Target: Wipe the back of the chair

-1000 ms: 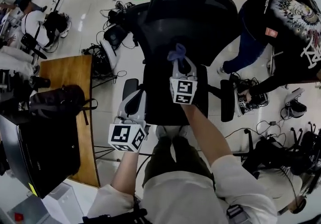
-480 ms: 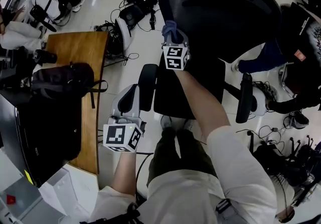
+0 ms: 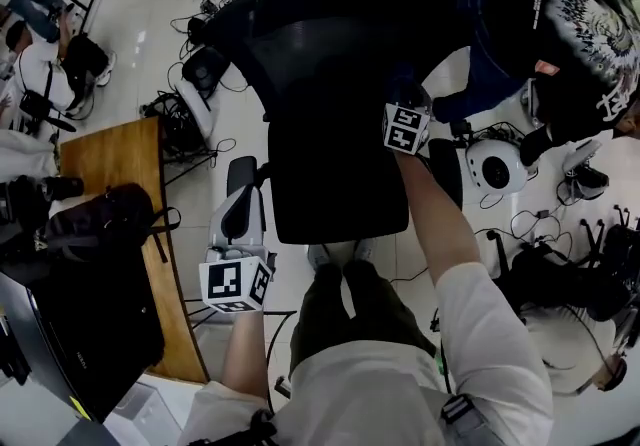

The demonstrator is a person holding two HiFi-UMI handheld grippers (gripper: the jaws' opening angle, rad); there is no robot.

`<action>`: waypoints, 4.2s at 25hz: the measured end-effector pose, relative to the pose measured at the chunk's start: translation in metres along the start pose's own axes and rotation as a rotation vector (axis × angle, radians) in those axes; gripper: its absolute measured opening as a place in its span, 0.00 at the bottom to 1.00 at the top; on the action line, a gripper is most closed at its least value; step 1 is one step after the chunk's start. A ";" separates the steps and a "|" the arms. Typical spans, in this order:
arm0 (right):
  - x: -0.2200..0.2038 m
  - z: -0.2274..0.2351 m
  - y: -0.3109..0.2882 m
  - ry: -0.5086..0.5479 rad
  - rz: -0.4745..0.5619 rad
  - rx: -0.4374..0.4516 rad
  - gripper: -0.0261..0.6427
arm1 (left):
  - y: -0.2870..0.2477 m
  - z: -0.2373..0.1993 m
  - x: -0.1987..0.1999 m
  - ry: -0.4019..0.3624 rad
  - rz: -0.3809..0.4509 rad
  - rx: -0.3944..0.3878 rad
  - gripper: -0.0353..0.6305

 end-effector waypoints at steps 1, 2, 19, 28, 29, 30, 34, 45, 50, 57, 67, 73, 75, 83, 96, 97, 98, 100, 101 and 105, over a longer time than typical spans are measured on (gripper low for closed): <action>-0.002 0.027 0.007 -0.015 0.000 -0.031 0.11 | -0.006 0.014 -0.004 -0.012 -0.011 -0.018 0.15; -0.007 0.046 0.011 -0.019 0.004 -0.050 0.11 | -0.012 0.026 -0.010 -0.019 -0.024 -0.033 0.15; 0.006 -0.198 0.010 -0.008 0.106 0.411 0.11 | -0.047 0.053 -0.041 -0.029 -0.039 0.083 0.15; -0.059 -0.309 -0.133 0.056 -0.100 0.471 0.11 | -0.067 -0.065 -0.041 -0.056 -0.030 0.199 0.16; -0.057 -0.309 -0.135 0.061 -0.098 0.474 0.11 | -0.067 -0.071 -0.045 -0.055 -0.033 0.205 0.16; -0.056 -0.306 -0.134 0.070 -0.093 0.474 0.11 | -0.066 -0.072 -0.048 -0.055 -0.035 0.205 0.16; -0.062 -0.260 -0.118 0.068 -0.083 0.410 0.11 | -0.064 -0.054 -0.057 -0.036 -0.058 0.169 0.16; -0.096 0.051 -0.081 -0.095 -0.148 0.031 0.11 | -0.168 0.099 -0.087 -0.050 -0.148 -0.049 0.16; -0.099 0.062 -0.059 -0.090 -0.107 0.042 0.11 | -0.157 0.130 -0.104 -0.047 -0.130 -0.101 0.16; -0.069 -0.035 -0.038 -0.064 -0.028 0.213 0.11 | -0.131 0.098 -0.092 -0.013 -0.111 0.007 0.16; -0.166 -0.297 -0.170 -0.008 -0.227 0.519 0.11 | -0.110 -0.035 -0.109 -0.009 -0.118 0.149 0.16; -0.175 -0.302 -0.207 0.034 -0.239 0.505 0.11 | -0.106 -0.069 -0.143 0.021 -0.218 0.184 0.16; -0.172 -0.276 -0.206 0.034 -0.222 0.478 0.11 | -0.110 -0.062 -0.146 0.017 -0.226 0.173 0.16; -0.188 -0.058 -0.176 -0.108 -0.245 0.176 0.11 | -0.147 0.019 -0.147 -0.010 -0.171 0.065 0.16; -0.179 0.078 -0.120 -0.198 -0.180 0.019 0.11 | -0.184 0.101 -0.162 -0.029 -0.185 -0.032 0.16; -0.159 0.069 -0.102 -0.192 -0.137 0.036 0.11 | -0.168 0.103 -0.153 -0.028 -0.163 -0.022 0.16; -0.140 0.057 -0.078 -0.196 -0.093 0.050 0.11 | -0.147 0.106 -0.139 -0.029 -0.137 -0.015 0.16; -0.099 0.028 -0.015 -0.212 -0.018 0.073 0.11 | -0.093 0.109 -0.103 -0.036 -0.081 -0.016 0.16; -0.077 0.013 0.017 -0.214 0.013 0.083 0.11 | -0.066 0.109 -0.083 -0.041 -0.055 -0.021 0.16; 0.006 -0.033 0.144 -0.220 0.143 0.092 0.11 | 0.042 0.099 -0.018 -0.068 0.034 -0.009 0.16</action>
Point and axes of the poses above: the fingertips, and each gripper's own axes: y backward along the fingers, z to its right, x out of its top, the point moved 6 cm from there along y, backward along the fingers, and after that the axes turned 13 degrees about x, right-handed, at the moved point
